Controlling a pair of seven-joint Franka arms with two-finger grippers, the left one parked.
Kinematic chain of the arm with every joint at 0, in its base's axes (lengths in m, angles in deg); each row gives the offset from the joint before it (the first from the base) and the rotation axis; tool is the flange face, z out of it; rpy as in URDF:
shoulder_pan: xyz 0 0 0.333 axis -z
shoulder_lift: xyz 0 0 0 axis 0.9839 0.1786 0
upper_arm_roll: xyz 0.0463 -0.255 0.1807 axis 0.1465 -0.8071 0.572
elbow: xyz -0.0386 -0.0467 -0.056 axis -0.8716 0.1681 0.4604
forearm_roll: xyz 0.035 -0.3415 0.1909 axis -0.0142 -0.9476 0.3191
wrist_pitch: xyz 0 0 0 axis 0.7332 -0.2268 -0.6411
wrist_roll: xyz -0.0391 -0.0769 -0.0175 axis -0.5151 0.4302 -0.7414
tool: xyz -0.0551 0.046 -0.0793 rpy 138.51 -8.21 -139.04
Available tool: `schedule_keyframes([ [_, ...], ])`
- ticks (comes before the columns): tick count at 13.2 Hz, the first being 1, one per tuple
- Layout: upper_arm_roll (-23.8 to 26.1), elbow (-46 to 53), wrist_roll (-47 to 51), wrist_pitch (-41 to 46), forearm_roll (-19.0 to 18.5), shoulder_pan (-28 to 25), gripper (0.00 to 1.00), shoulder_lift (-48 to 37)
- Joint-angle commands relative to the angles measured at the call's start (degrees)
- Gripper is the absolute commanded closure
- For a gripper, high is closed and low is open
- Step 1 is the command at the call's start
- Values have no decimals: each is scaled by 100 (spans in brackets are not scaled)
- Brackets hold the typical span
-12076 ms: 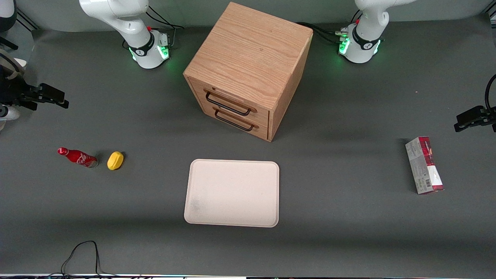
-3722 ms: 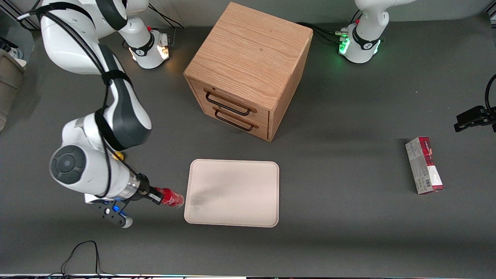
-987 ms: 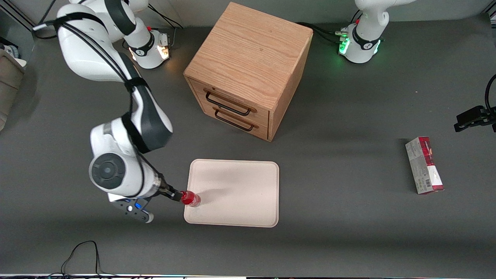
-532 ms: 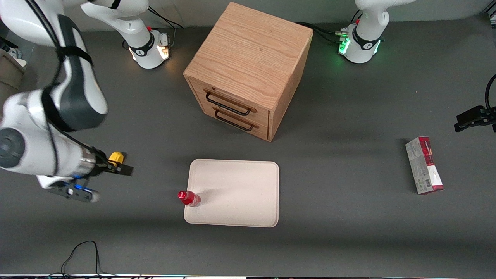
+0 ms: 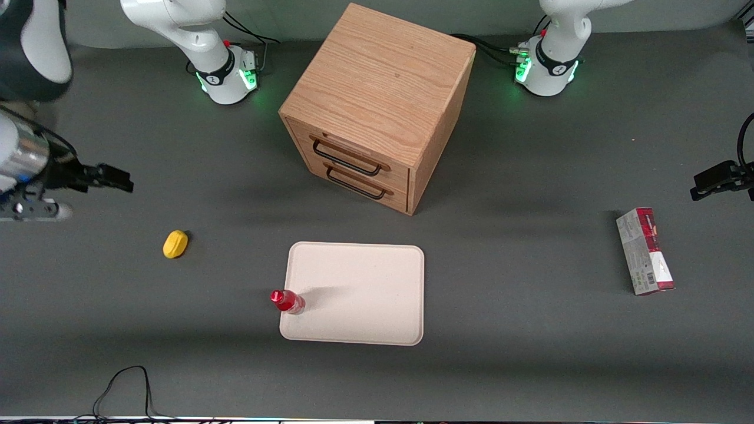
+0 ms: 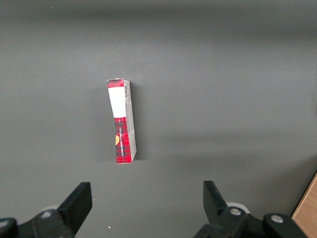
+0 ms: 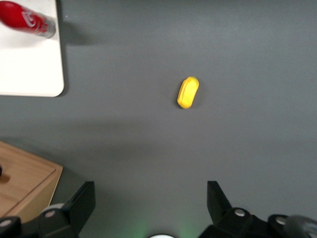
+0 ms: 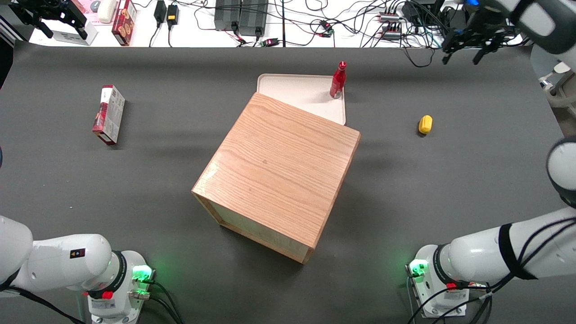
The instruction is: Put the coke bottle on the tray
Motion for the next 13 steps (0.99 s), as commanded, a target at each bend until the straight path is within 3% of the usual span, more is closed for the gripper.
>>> schedule_keyframes([
  [1, -382, 410, -153, 406, 44, -306, 0, -46],
  [13, -206, 412, -267, 566, 88, -226, 0, -28],
])
